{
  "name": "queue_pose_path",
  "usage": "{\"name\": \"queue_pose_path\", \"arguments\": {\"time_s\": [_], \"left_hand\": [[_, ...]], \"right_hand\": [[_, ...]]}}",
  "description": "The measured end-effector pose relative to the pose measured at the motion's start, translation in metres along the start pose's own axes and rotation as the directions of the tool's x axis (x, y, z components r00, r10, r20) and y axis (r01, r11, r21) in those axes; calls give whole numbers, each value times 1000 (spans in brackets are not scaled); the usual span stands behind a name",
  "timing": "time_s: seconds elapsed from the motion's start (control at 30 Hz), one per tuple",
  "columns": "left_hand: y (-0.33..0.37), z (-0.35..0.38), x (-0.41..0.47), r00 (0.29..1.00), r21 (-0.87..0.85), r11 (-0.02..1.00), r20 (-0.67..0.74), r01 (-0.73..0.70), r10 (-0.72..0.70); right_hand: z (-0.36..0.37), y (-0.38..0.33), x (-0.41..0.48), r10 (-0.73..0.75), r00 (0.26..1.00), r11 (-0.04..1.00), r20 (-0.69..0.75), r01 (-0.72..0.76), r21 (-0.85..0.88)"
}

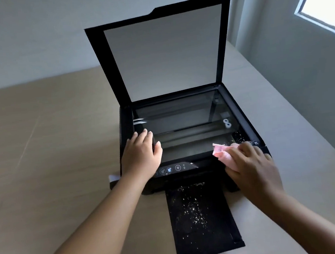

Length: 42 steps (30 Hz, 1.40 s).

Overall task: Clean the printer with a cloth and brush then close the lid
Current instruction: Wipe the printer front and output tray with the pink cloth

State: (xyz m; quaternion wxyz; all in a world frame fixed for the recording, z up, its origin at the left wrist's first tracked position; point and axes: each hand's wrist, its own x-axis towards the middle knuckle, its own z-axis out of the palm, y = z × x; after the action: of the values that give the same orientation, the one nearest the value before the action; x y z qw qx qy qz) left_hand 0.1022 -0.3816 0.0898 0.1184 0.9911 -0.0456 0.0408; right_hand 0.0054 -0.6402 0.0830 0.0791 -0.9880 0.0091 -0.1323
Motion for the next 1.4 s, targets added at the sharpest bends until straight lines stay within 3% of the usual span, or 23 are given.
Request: {"name": "queue_pose_path", "arguments": {"time_s": [0.1,0.2,0.27,0.4,0.47,0.63,0.73,0.83,1.03,1.1,1.2,1.23,1.3,1.4], "left_hand": [[13,7,-1,998,-20,999,30,49,-48],[16,11,-5,999,9,999,0,35,-35],[14,13,-6,1000,16,1000,9,15,-15],[14,15,-9,1000,30,999,-6,-30,30],[14,16,-6,999,18,999,-20,-26,27],[12,18,-6,1000,15,1000,-20,-20,20],[12,17,-6,999,13,1000,-37,-21,22],[13,17,-6,999,12,1000,-42,-12,12],[14,17,-6,1000,33,999,-29,-9,10],[13,16,-8,999,36,999,-32,0,1],[16,14,-8,997,52,999,-82,17,-12],[18,13,-8,995,54,998,-99,14,-9],[23,14,-10,991,56,998,-135,25,-17],[27,17,-18,984,-3,993,-132,121,-120]], "right_hand": [[3,-19,1,87,996,996,-13,-87,23],[11,-64,-8,-88,996,992,26,85,93],[6,-57,-12,-145,989,987,32,143,69],[-7,-7,-12,83,996,994,23,-81,-67],[-3,-15,-10,115,993,991,2,-115,-69],[13,-75,-18,-94,995,990,21,91,112],[9,-42,-15,4,1000,1000,4,-4,-23],[9,-25,-13,173,984,984,-43,-174,-26],[1,-53,-13,-156,983,984,95,147,103],[-7,-25,-10,-93,993,995,67,92,27],[-12,17,8,178,980,984,89,-180,8],[-12,19,17,177,980,984,87,-179,14],[-9,8,29,-6,996,999,85,2,49],[-7,-3,25,-309,942,950,129,298,97]]}}
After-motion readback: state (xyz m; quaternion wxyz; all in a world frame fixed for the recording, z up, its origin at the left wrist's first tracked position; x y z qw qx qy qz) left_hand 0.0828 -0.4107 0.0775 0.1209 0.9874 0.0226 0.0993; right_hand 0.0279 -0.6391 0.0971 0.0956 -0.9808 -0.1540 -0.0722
